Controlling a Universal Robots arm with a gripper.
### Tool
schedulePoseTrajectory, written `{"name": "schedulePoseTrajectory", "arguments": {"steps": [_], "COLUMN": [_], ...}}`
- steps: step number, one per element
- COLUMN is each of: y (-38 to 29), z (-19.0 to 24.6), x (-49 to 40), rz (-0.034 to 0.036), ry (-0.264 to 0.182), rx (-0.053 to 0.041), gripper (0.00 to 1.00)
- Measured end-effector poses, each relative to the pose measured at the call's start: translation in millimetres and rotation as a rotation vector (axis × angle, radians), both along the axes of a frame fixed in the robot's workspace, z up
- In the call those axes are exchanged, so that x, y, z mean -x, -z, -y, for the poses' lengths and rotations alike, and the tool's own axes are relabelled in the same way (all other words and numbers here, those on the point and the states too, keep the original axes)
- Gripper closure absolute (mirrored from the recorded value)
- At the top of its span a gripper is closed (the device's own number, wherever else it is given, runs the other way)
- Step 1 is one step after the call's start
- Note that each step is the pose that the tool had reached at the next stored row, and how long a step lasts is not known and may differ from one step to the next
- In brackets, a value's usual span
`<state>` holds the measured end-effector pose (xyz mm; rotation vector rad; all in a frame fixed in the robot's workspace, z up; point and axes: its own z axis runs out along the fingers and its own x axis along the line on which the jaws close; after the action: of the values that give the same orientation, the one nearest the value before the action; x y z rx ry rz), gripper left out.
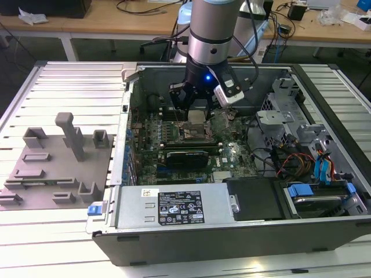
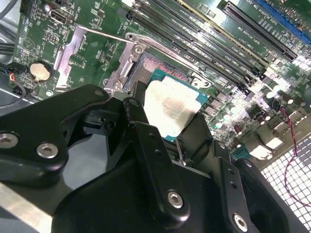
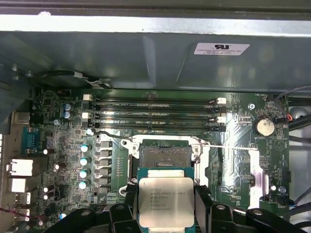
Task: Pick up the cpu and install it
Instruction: 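Place the cpu into insertion slot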
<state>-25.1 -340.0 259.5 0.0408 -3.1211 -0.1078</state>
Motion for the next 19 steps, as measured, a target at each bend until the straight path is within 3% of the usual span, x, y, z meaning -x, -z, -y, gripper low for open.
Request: {"name": "schedulePoseTrajectory", "arguments": {"steps": [12, 19], "y": [0.0, 0.1], "z": [-0.2, -0.1], "x": [0.0, 0.0], "rz": [0.0000, 0.0000], "ry": [0.013, 0.143], "rx": [0.0001, 0.0002], "gripper": [0.45, 0.45]}}
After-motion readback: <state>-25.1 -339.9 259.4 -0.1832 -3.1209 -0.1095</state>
